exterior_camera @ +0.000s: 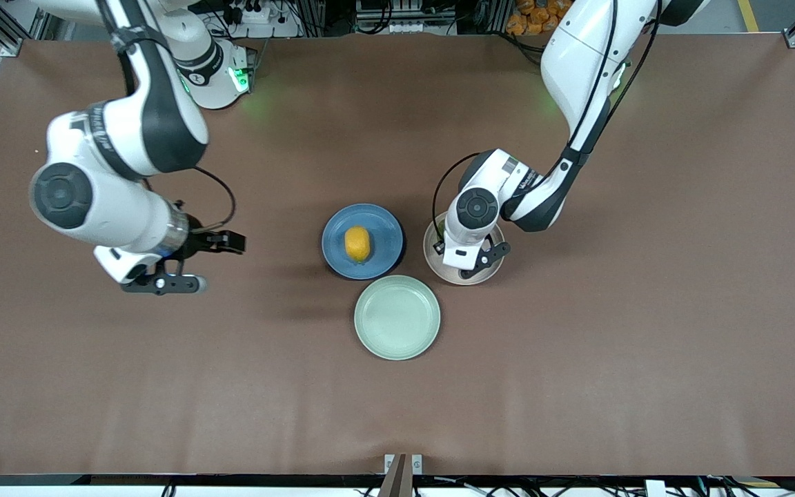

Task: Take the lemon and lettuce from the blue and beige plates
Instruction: 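Grasp the lettuce with the left gripper while the right gripper reaches the lemon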

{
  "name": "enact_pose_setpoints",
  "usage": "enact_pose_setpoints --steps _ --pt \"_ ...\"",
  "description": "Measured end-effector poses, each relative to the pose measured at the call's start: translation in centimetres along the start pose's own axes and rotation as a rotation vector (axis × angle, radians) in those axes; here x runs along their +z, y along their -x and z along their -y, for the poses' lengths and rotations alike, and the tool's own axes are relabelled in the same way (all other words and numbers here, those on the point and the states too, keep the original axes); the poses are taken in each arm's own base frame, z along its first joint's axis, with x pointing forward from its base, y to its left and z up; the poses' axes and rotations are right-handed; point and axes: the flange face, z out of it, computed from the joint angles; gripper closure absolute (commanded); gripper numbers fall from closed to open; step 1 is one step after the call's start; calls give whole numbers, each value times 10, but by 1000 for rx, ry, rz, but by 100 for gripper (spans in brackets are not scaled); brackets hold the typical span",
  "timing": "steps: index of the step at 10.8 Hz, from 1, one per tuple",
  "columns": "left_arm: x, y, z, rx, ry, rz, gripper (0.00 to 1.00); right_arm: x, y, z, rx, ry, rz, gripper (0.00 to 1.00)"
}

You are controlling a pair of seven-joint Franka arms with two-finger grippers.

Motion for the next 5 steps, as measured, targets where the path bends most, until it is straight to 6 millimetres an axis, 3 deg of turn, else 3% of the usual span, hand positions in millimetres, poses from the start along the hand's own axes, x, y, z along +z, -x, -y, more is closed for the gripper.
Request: enact_pose_setpoints --steps 3,5 --pt "-19 -3 -8 -13 36 -14 100 43 20 60 41 -13 -3 0" --pt "-59 -11 -15 -20 64 -32 100 67 30 97 51 -33 -20 0"
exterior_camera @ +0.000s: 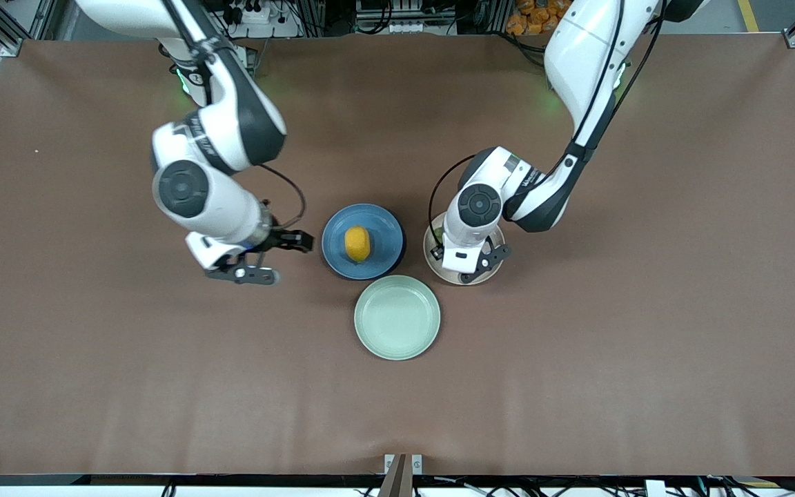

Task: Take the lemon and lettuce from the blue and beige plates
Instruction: 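Grasp the lettuce with the left gripper while the right gripper reaches the lemon, then lift the lettuce with the left gripper while the right gripper grasps the lemon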

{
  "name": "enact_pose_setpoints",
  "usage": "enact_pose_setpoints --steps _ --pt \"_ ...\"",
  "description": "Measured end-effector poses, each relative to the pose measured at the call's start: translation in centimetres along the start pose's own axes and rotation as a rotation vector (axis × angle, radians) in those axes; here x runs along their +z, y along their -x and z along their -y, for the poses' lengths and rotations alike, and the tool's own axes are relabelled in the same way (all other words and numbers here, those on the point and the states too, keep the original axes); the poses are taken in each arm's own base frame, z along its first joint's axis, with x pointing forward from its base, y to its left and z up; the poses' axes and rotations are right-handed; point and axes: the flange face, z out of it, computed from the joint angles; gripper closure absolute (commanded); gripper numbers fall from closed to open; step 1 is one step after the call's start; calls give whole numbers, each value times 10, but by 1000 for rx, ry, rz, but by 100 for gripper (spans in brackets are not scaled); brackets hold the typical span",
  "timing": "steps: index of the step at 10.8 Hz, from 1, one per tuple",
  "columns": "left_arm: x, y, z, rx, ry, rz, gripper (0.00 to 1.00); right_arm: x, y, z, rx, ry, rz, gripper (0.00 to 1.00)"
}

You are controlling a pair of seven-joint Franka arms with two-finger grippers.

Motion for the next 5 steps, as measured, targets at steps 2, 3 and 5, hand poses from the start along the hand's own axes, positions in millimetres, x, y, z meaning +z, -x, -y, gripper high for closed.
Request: enact_pose_setpoints --steps 2,3,5 --pt "-57 -22 3 14 -11 -55 100 32 6 23 -7 -6 -18 0" --pt "-89 -37 12 47 -17 -88 100 54 9 32 -4 -3 -42 0" --pt "-132 -74 45 148 -51 -91 100 97 20 46 5 -12 -79 0"
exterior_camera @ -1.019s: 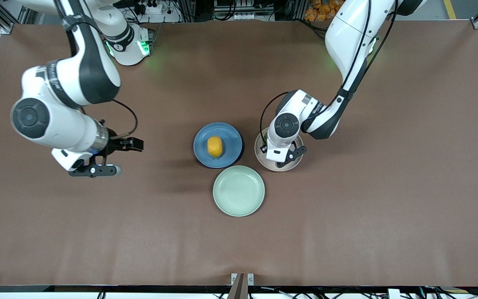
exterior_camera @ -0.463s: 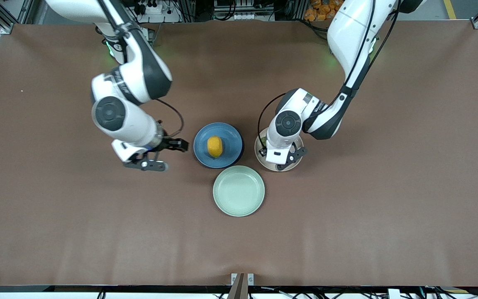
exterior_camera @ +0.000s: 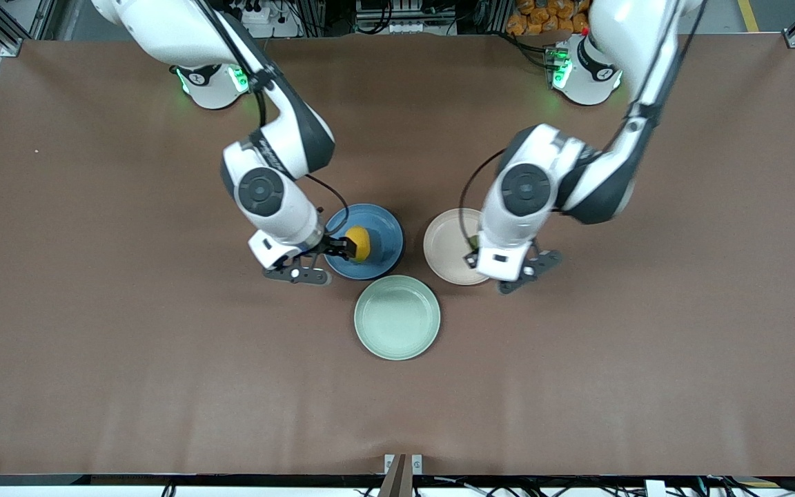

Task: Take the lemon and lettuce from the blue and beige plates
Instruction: 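Lift the lettuce with the left gripper while the right gripper grasps the lemon, then drop the lettuce with the left gripper while the right gripper lifts the lemon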

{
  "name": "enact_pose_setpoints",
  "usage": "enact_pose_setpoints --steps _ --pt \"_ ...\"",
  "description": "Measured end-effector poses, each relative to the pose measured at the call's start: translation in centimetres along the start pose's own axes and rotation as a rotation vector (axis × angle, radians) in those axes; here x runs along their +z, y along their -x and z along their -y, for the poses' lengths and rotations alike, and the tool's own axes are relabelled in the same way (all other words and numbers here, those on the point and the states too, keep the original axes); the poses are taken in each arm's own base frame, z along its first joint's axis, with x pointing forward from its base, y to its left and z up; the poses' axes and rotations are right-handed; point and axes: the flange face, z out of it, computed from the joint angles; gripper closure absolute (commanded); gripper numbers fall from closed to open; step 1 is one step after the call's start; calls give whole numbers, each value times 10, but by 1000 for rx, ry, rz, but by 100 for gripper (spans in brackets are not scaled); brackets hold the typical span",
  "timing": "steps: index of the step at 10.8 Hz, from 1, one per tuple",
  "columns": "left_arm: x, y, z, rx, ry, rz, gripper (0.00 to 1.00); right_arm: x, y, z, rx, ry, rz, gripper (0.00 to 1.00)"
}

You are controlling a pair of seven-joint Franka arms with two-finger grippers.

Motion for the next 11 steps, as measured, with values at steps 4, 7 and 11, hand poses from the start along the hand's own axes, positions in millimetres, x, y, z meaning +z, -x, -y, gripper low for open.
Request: enact_pose_setpoints --steps 4,7,11 --pt "4 -106 119 187 -51 92 100 41 22 15 -15 3 14 0" --pt "45 -148 176 259 -58 167 100 64 41 31 -27 29 -4 0" --pt "113 -163 189 279 -95 226 0 96 54 30 -51 43 -7 0"
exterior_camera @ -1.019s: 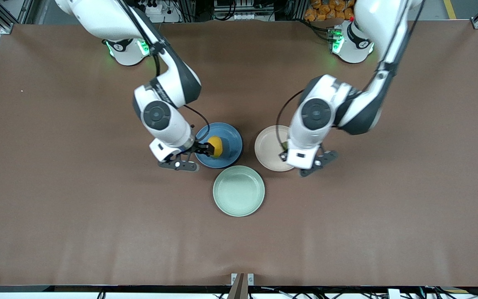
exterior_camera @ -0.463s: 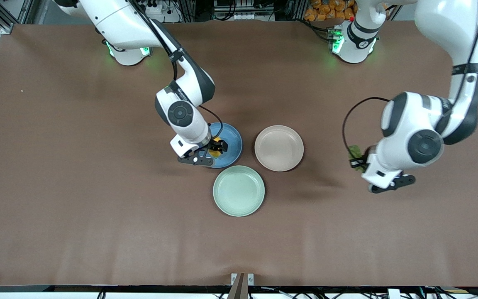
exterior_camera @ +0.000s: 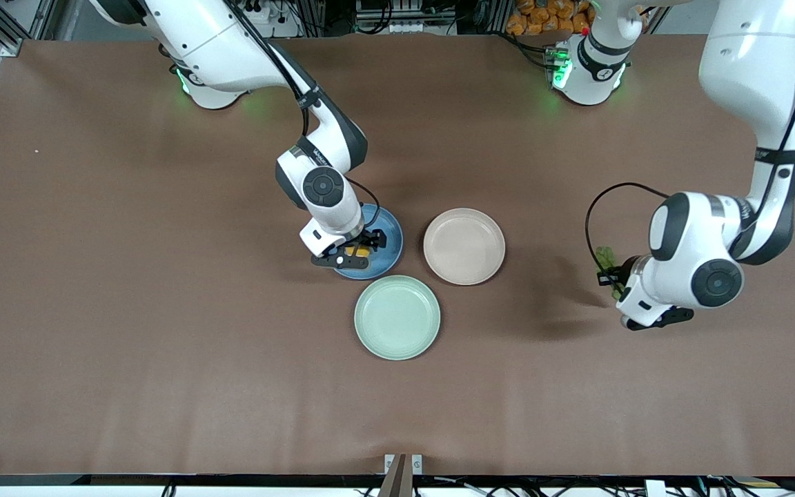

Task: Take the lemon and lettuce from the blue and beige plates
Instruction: 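Drop the lettuce with the left gripper while the right gripper lifts the lemon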

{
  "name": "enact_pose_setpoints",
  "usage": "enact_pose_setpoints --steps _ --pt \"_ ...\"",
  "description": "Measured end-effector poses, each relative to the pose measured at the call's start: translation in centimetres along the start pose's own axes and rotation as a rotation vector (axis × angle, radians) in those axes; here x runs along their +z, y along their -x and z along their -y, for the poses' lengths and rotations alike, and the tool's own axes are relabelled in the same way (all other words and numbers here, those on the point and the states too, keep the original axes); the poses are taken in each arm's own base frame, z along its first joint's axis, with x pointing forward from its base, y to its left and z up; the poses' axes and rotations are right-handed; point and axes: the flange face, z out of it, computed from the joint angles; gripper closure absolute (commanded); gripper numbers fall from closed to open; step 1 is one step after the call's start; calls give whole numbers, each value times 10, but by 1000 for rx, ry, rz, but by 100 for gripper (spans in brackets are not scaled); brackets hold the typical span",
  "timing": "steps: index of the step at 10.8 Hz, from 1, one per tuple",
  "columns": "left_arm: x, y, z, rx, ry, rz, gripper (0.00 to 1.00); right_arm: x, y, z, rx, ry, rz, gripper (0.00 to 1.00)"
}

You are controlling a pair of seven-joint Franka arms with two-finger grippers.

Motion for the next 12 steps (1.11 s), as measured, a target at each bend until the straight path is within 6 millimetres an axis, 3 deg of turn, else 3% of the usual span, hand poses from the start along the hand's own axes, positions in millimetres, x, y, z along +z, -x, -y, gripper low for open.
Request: enact_pose_setpoints --steps 1,2,4,5,6,9,12 --pt "4 -3 1 1 -8 -3 0 5 3 -2 4 -3 -3 9" --pt "0 -4 3 -1 -6 -11 0 8 4 -3 10 -3 -4 23" --pt "-19 -6 6 -5 2 -47 0 8 5 -2 14 -4 -4 63" --pt "-34 -5 7 -1 7 -70 0 8 7 0 12 -6 -2 79" --pt "-51 -2 10 10 12 -97 0 8 8 1 14 -7 -1 87" --pt "-132 23 37 39 27 -201 0 7 5 -1 23 -9 -4 93" --pt "-226 82 51 44 34 -302 0 -19 -17 -11 30 3 4 93"
